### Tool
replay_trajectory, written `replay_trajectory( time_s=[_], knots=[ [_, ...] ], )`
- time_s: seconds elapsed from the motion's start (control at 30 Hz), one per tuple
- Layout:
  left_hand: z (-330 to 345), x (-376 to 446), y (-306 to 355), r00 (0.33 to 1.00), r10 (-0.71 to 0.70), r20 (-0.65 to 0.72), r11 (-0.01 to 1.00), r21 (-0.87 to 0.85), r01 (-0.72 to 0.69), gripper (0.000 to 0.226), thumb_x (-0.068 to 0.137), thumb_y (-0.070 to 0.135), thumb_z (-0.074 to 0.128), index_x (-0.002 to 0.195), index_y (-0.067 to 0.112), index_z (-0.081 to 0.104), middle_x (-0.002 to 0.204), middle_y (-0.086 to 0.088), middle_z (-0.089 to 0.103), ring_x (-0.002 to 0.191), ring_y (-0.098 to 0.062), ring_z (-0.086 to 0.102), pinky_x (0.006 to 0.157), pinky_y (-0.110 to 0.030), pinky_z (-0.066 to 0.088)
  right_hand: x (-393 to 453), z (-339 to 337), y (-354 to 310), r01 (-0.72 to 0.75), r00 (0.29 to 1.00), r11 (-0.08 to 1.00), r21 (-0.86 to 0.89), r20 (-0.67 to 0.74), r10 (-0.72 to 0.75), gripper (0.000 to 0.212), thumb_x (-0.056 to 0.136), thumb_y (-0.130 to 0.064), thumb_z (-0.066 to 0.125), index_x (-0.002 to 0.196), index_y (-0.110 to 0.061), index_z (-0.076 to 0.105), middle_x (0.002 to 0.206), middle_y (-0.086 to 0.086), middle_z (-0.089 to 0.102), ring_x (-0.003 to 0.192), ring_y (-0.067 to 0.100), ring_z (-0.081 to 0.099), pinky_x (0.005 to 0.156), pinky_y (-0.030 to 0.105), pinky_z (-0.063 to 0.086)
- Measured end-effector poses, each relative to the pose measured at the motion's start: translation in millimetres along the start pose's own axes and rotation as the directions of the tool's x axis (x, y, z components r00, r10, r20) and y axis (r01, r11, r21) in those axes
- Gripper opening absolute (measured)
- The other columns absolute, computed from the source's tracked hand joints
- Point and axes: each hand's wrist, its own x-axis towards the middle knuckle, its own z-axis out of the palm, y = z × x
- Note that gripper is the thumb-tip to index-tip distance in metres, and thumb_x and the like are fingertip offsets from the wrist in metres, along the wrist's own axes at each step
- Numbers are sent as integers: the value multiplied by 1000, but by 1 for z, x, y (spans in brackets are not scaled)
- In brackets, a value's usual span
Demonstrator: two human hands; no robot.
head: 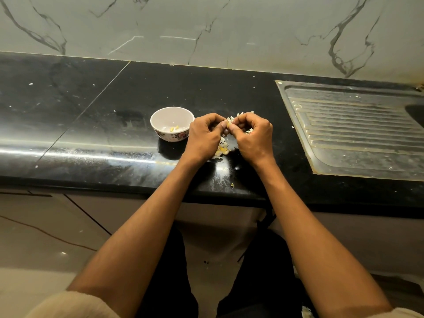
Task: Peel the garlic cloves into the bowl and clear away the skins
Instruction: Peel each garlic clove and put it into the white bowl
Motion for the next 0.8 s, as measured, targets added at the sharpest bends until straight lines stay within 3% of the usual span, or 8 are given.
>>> replay_trajectory(
  time_s=[0.2,0.4,0.5,0.7,0.8],
  knots=[
    [-1,0,1,999,-4,-50,1000,-11,4,11,96,9,66,88,12,74,80,-2,74,73,-10,69,70,-25,56,-3,-1,-2,-12,999,999,43,31,11,11,80,-8,82,76,-16,75,71,-7,71,61,0,62,61,18,52],
    [0,0,1,997,-1,-73,1000,-1,1,10,94,9,68,87,13,74,79,-2,75,72,-12,71,69,-24,57,-5,0,-2,23,999,1000,-18,28,-22,2,79,-13,78,77,-13,77,71,-7,73,62,10,68,61,32,60],
    [-1,0,1,996,1,-91,1000,-1,-1,11,93,10,69,85,16,74,79,0,75,74,-15,73,70,-24,58,-5,1,-2,42,999,997,-64,23,-40,8,79,-19,74,80,-12,79,72,-8,73,63,9,69,62,35,61],
    [0,0,0,999,-1,-48,999,-33,-1,7,92,14,71,86,14,74,78,-2,75,76,-20,73,73,-34,62,-6,0,-4,99,995,992,-72,-4,-99,4,80,-13,77,77,-12,77,70,-8,72,59,7,67,57,26,57],
    [-1,0,0,999,-17,-44,999,-46,15,10,94,14,70,85,16,75,76,-1,75,72,-14,71,72,-34,61,-7,0,-6,109,994,993,-44,-18,-110,7,80,-8,78,76,-10,73,70,-5,70,60,10,65,56,20,53]
  ],
)
